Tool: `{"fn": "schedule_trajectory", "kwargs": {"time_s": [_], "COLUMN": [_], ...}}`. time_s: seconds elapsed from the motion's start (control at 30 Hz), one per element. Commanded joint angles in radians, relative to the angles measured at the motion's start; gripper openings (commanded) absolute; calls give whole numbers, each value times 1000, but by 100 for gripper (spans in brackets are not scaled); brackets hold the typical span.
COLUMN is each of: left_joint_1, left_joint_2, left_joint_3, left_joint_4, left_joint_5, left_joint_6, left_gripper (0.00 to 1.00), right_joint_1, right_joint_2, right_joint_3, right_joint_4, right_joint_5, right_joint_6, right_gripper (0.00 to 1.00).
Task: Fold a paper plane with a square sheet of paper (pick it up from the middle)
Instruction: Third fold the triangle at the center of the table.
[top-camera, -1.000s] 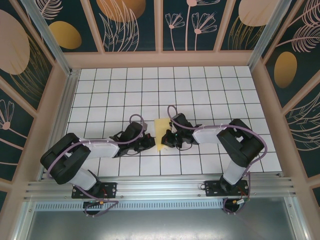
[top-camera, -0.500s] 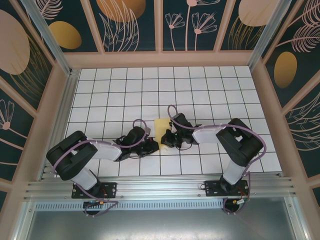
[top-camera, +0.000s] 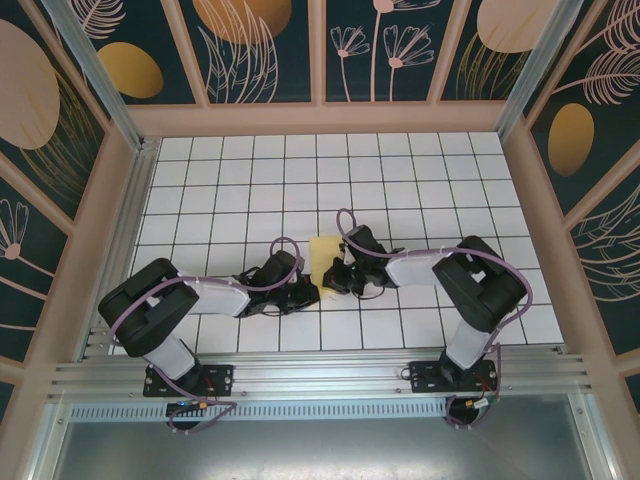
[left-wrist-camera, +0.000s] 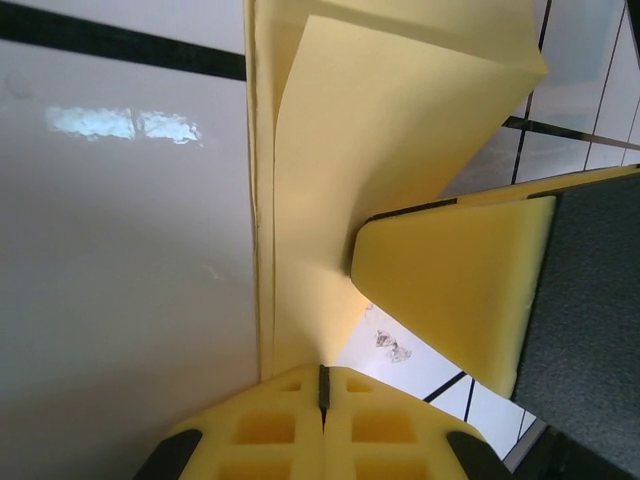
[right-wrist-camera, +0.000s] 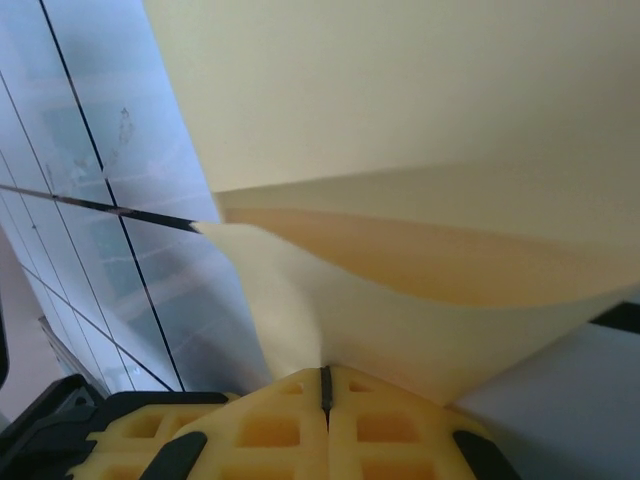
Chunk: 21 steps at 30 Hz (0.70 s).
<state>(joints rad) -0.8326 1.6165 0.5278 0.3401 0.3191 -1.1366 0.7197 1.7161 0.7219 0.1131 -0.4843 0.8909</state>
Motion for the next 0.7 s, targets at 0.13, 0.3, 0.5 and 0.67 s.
{"fn": "schedule_trajectory", "kwargs": {"time_s": [0.13,0.3,0.5,0.67], "left_joint_1": [-2,-3,-3,-3], "left_joint_2": [21,29,25,23], "left_joint_3": [-21,-27,-29,-28], "left_joint_4": [-159,-153,-154,-153], "left_joint_5": [-59,-57,-56,-60], "left_joint_6": [37,40,43,41], "left_gripper": [0,0,0,0], "right_joint_1": [-113,-199,-271,-259], "right_joint_2": [26,67,77,-44], "right_joint_3": [0,32,76,57], "right_joint_4": [-18,-26,-41,-22], "right_joint_5": [31,20,42,-18], "right_joint_6": [-211,-288,-354,-353], "right_gripper": [1,2,2,4]}}
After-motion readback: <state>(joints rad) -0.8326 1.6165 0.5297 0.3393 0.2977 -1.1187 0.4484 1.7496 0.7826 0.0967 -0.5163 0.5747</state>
